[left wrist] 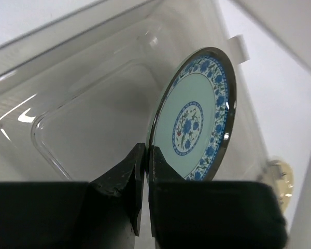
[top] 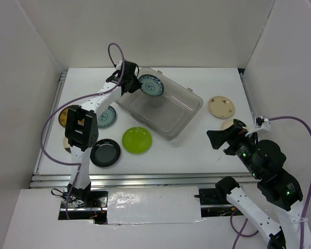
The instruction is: Place the plates into the plastic bin on the countertop
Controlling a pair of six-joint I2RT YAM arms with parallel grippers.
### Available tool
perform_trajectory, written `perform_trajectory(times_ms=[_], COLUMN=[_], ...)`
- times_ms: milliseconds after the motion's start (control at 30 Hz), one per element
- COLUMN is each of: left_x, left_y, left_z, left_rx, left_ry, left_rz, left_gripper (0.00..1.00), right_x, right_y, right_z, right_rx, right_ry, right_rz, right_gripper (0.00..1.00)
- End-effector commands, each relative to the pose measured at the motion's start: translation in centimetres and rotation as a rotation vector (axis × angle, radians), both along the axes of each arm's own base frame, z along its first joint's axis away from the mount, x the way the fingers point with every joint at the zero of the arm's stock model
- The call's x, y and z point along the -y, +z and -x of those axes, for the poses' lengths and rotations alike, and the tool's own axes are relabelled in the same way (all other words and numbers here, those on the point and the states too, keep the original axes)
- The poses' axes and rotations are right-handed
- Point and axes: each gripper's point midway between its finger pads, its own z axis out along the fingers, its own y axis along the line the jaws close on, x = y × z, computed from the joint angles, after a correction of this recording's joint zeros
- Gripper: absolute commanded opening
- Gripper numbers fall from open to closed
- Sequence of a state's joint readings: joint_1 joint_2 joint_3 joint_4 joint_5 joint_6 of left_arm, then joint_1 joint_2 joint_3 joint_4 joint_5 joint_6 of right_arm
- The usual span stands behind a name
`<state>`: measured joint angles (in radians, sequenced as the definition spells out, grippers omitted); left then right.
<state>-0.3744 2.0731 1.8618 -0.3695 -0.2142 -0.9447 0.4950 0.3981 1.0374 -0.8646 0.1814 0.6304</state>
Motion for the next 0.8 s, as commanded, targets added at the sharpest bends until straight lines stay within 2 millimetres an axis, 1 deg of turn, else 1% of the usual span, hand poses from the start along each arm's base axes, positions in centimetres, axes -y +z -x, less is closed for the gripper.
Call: perform_trajectory(times_ms=[0, 33, 67, 100, 133, 167, 200, 233, 267, 333, 367, 400, 433, 467, 500, 533, 567, 600, 633, 667, 700, 733, 767], left_x=[1.7, 1.8, 1.9, 1.9, 2.1, 2.3, 2.5, 2.7, 3.0, 3.5, 3.8, 4.4, 3.9, 3.7, 4.0, 3.0, 2.9, 2.5, 1.9, 0.3, -0.2, -0.9, -2.3], left_y=[-0.3, -0.8, -0.8, -1.7, -2.2, -2.6, -3.7, -3.8, -3.9, -2.7, -1.6, 1.0, 2.4, 3.8, 6.9, 8.0, 11.1, 12.1, 13.1, 12.3, 14.4, 14.6, 14.1], left_z=[0.5, 0.5, 0.3, 0.6, 0.6, 0.5, 0.5, 0.5, 0.6, 1.2, 1.6, 2.7, 2.9, 3.5, 5.1, 6.2, 8.6, 10.1, 11.5, 13.3, 15.9, 17.2, 19.9], left_rx=[-0.04, -0.046, -0.035, -0.055, -0.066, -0.074, -0.104, -0.111, -0.117, -0.097, -0.075, -0.023, 0.009, 0.033, 0.084, 0.086, 0.131, 0.145, 0.16, 0.133, 0.175, 0.176, 0.163], left_ry=[-0.116, -0.117, -0.119, -0.119, -0.123, -0.132, -0.14, -0.154, -0.163, -0.178, -0.18, -0.2, -0.176, -0.169, -0.18, -0.151, -0.149, -0.145, -0.133, -0.099, -0.112, -0.119, -0.138], left_rz=[0.029, 0.033, 0.043, 0.04, 0.044, 0.049, 0.054, 0.056, 0.059, 0.031, 0.017, -0.002, -0.031, -0.047, -0.054, -0.094, -0.102, -0.133, -0.157, -0.219, -0.208, -0.212, -0.217], left_gripper=[0.0, 0.0, 0.0, 0.0, 0.0, 0.13, 0.27, 0.38, 0.55, 0.67, 0.86, 0.96, 0.99, 0.99, 0.99, 0.99, 0.99, 0.99, 0.99, 0.99, 0.99, 0.99, 0.99], right_x=[-0.4, -0.3, -0.2, -0.2, -0.2, -0.2, -0.3, -0.3, -0.3, -0.4, -0.3, -0.3, -0.4, -0.5, -1.1, -1.9, -3.5, -4.6, -6.1, -7.4, -8.3, -9.8, -10.7], right_y=[1.8, 1.7, 1.7, 1.6, 1.7, 1.6, 1.5, 1.4, 1.4, 1.3, 1.3, 1.2, 0.8, 0.7, 0.5, -0.9, -0.7, -1.4, -4.8, -4.4, -5.4, -7.3, -8.3], right_z=[-0.8, -0.9, -0.9, -0.9, -0.9, -0.9, -1.0, -0.9, -0.9, -0.9, -0.9, -1.0, -1.1, -1.3, -1.3, -1.5, -1.5, -1.9, -2.2, -2.8, -3.0, -3.6, -3.6], right_rx=[0.062, 0.061, 0.064, 0.064, 0.067, 0.065, 0.061, 0.059, 0.059, 0.056, 0.058, 0.06, 0.053, 0.052, 0.052, 0.029, 0.052, 0.048, -0.03, 0.01, -0.011, -0.031, -0.036], right_ry=[0.003, -0.002, -0.004, -0.005, -0.006, -0.005, -0.003, -0.001, 0.003, 0.004, 0.001, 0.0, 0.004, 0.005, 0.036, 0.071, 0.147, 0.181, 0.224, 0.257, 0.277, 0.291, 0.305], right_rz=[-0.014, -0.007, -0.008, -0.004, -0.005, -0.005, -0.003, 0.001, 0.0, 0.005, 0.004, 0.008, 0.016, 0.014, 0.014, 0.025, -0.012, -0.04, -0.084, -0.144, -0.199, -0.316, -0.376], right_gripper=[1.0, 1.0, 1.0, 1.0, 1.0, 1.0, 1.0, 1.0, 1.0, 1.0, 1.0, 1.0, 1.0, 1.0, 1.0, 1.0, 1.0, 1.0, 1.0, 1.0, 1.0, 1.0, 1.0])
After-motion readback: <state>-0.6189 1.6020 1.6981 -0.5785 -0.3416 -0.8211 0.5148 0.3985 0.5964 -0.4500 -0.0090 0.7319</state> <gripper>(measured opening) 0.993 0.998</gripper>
